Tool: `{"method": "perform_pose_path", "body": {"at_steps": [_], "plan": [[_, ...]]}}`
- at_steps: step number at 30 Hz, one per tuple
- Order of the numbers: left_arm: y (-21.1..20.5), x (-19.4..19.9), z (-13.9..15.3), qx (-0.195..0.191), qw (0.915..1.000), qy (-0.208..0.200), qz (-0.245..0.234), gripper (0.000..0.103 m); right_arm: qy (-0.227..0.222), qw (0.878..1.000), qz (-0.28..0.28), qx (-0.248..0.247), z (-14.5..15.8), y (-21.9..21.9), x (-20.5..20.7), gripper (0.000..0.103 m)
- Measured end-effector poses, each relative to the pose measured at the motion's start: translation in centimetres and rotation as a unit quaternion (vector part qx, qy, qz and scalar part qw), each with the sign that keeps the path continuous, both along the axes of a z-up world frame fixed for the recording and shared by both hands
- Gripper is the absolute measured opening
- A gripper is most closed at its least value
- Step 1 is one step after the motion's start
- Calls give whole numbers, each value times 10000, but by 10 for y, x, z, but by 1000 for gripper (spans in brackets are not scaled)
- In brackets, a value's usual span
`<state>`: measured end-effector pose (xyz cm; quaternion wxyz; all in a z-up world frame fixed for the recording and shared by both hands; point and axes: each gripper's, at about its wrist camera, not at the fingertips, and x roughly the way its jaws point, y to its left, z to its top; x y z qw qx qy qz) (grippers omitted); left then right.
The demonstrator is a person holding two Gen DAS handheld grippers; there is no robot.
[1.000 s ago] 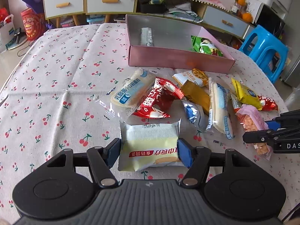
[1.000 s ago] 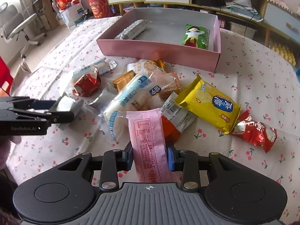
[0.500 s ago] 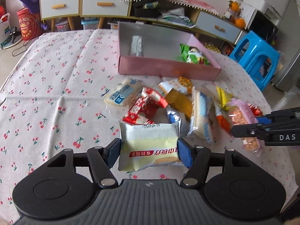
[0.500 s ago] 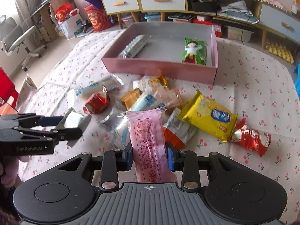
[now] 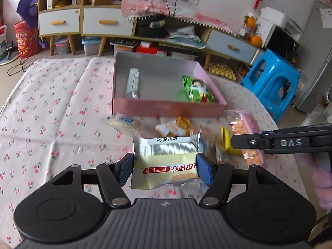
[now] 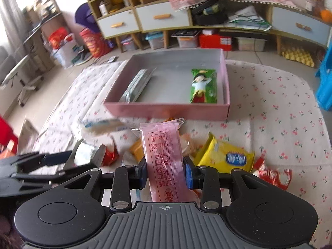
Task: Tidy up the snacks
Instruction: 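Carry both held packets over the pink box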
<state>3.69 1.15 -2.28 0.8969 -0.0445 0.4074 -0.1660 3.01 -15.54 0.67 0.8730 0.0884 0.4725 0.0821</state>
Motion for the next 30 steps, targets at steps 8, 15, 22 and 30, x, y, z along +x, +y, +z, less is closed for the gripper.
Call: {"method": "perform_pose_path", "body": {"at_steps": [8, 15, 22, 30], "plan": [[-19, 23, 3, -80, 9999, -5, 131, 61, 74, 9969, -609, 501, -4, -11, 41, 34], [-12, 11, 5, -521, 9975, 482, 13, 61, 180, 9921, -928, 827, -11, -28, 54, 34], [-12, 1, -2, -868, 9901, 1104, -82, 61, 184, 9905, -980, 951, -7, -36, 51, 34], [-24, 0, 30, -633, 9954, 619, -354, 61, 136, 9910, -942, 945, -3, -36, 53, 34]]}}
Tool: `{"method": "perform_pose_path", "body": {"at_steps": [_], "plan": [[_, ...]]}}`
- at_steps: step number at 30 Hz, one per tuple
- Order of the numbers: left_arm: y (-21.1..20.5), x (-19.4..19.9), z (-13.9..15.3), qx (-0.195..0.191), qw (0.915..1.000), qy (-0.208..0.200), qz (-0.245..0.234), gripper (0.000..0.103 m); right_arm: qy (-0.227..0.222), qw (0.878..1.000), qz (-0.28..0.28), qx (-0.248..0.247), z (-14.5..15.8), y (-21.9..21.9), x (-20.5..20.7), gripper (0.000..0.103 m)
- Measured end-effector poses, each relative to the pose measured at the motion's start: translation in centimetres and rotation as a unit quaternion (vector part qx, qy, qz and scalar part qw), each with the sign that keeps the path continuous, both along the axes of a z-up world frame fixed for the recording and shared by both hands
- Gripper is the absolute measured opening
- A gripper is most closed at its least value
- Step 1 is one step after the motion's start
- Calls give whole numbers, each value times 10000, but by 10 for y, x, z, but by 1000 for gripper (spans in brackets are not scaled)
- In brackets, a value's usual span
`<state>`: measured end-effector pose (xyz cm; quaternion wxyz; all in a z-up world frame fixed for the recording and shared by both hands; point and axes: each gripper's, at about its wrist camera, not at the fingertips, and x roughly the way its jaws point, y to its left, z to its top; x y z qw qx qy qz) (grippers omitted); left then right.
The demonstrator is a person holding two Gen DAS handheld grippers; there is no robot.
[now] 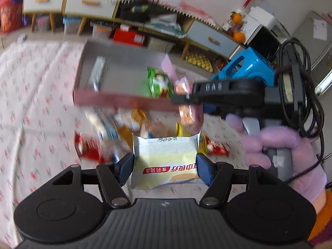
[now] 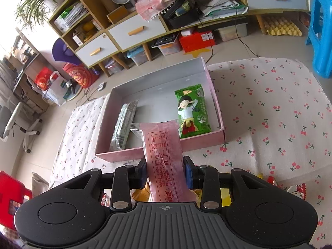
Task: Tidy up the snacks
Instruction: 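Carry both held packets over the pink box, then release the cream cake packet from the left tool while the right tool releases the pink packet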
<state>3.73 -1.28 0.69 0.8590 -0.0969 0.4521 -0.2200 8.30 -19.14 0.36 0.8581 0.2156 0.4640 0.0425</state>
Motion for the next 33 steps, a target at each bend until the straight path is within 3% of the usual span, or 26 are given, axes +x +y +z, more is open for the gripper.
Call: {"method": "perform_pose_path", "body": {"at_steps": [7, 12, 17, 24, 31, 33], "plan": [[-5, 38, -12, 651, 9966, -507, 28, 61, 97, 9999, -42, -48, -6, -5, 9, 34], [-15, 74, -24, 1129, 9863, -1170, -266, 62, 89, 9999, 49, -58, -8, -1, 39, 34], [-21, 102, -34, 1173, 9800, -1515, -540, 62, -157, 9996, 144, -171, -11, 4, 74, 34], [-21, 130, -59, 1416, 9765, -1477, -678, 62, -440, 9977, 343, -380, -28, 11, 121, 34], [-19, 132, -75, 1519, 9745, -1334, -973, 63, -336, 9954, 546, -713, -46, 28, 152, 34], [-15, 129, -75, 1376, 9762, -1344, -999, 63, -321, 9944, 593, -817, -53, 33, 156, 34]]}}
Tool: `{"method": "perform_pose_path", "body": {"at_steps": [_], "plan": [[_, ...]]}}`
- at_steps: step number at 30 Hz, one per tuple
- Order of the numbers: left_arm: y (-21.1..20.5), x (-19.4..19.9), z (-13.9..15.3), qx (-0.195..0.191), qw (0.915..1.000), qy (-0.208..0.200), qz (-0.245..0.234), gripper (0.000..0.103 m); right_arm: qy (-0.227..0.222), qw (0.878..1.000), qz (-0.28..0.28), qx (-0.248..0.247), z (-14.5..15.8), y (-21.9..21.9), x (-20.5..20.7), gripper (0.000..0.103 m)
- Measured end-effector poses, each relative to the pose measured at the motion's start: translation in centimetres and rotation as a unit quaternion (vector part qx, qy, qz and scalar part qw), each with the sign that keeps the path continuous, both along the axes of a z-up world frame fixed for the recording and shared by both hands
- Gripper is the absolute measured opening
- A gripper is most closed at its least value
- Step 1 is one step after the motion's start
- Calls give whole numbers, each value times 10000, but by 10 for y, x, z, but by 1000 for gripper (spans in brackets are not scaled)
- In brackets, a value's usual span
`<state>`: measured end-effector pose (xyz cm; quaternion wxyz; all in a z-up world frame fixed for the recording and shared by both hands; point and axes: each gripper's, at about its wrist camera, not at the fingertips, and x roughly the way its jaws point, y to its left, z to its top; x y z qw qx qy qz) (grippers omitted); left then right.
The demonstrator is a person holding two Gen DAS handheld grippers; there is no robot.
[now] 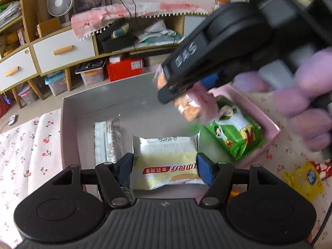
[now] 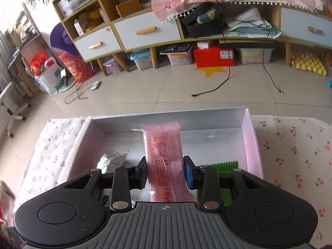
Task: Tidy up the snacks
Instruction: 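Release the cream cake packet from the left tool while the right tool releases the pink packet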
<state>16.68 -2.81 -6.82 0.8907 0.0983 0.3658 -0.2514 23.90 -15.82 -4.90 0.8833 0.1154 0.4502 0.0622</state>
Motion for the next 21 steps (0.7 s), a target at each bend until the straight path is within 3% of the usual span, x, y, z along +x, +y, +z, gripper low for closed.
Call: {"method": "perform_pose_path", "body": {"at_steps": [5, 7, 9, 11, 13, 16, 21], "plan": [[4, -3, 1, -155, 9999, 9, -55, 66, -12, 10000, 22, -72, -7, 7, 7, 35], [4, -6, 1, -181, 9998, -36, -83, 72, -33, 10000, -34, -83, -5, 8, 7, 35], [4, -9, 2, -206, 9997, -46, -110, 72, -37, 10000, -60, -35, -3, 9, 5, 48], [4, -13, 4, -163, 9998, -61, -137, 75, -93, 9999, -90, -33, -1, 10, 3, 54], [4, -15, 7, -174, 9997, -86, -152, 80, -106, 9999, -74, -51, 2, 9, 0, 55], [5, -17, 11, -252, 9995, -59, -154, 89, -95, 9999, -84, -97, 6, 9, -8, 68], [3, -22, 20, -104, 9998, -81, -129, 96, -141, 9995, 13, -280, 23, 2, -27, 74]]}}
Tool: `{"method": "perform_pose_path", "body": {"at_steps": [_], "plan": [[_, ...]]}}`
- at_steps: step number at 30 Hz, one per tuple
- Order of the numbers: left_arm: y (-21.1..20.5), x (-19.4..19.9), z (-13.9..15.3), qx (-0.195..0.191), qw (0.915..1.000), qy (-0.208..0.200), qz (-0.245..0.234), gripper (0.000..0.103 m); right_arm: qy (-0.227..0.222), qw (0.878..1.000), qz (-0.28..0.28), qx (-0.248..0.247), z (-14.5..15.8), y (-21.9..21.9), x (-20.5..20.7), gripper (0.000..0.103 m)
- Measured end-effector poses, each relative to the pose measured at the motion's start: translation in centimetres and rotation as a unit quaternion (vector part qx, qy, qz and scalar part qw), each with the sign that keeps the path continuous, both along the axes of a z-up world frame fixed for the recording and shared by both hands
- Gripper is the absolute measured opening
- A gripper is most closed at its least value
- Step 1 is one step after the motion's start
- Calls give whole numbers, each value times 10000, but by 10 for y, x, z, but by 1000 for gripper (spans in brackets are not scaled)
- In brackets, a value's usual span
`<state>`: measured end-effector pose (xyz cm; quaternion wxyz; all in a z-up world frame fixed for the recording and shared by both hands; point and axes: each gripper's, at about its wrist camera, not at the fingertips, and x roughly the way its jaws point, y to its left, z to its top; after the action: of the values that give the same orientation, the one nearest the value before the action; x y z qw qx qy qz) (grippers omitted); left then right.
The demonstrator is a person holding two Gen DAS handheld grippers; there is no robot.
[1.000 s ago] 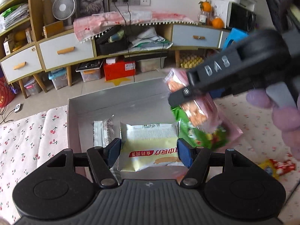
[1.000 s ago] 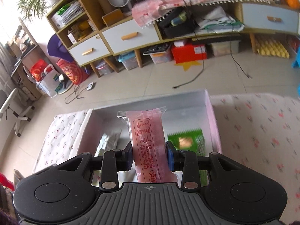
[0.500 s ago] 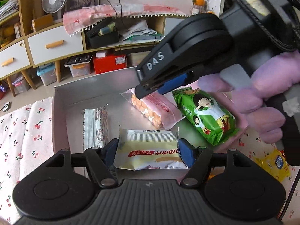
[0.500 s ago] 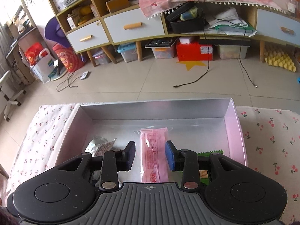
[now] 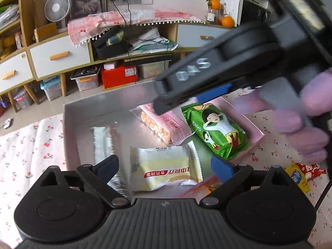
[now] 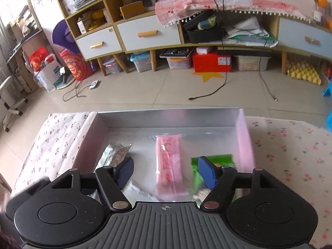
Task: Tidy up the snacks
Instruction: 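Release the cream cake packet from the left tool while the right tool releases the pink packet, then grasp the white milk stick with the left tool while the right tool grasps another milk stick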
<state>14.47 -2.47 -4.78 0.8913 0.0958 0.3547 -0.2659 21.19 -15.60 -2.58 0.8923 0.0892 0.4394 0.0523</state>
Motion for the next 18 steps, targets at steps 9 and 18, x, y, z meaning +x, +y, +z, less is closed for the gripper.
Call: {"method": "perform_pose_path", "body": {"at_steps": [9, 18], "plan": [[14, -15, 23, 303, 9984, 83, 471, 103, -10, 9997, -143, -182, 28, -14, -56, 85], [40, -32, 33, 506, 9872, 691, 1348, 103, 380, 9986, -333, -154, 30, -9, -104, 88]]}}
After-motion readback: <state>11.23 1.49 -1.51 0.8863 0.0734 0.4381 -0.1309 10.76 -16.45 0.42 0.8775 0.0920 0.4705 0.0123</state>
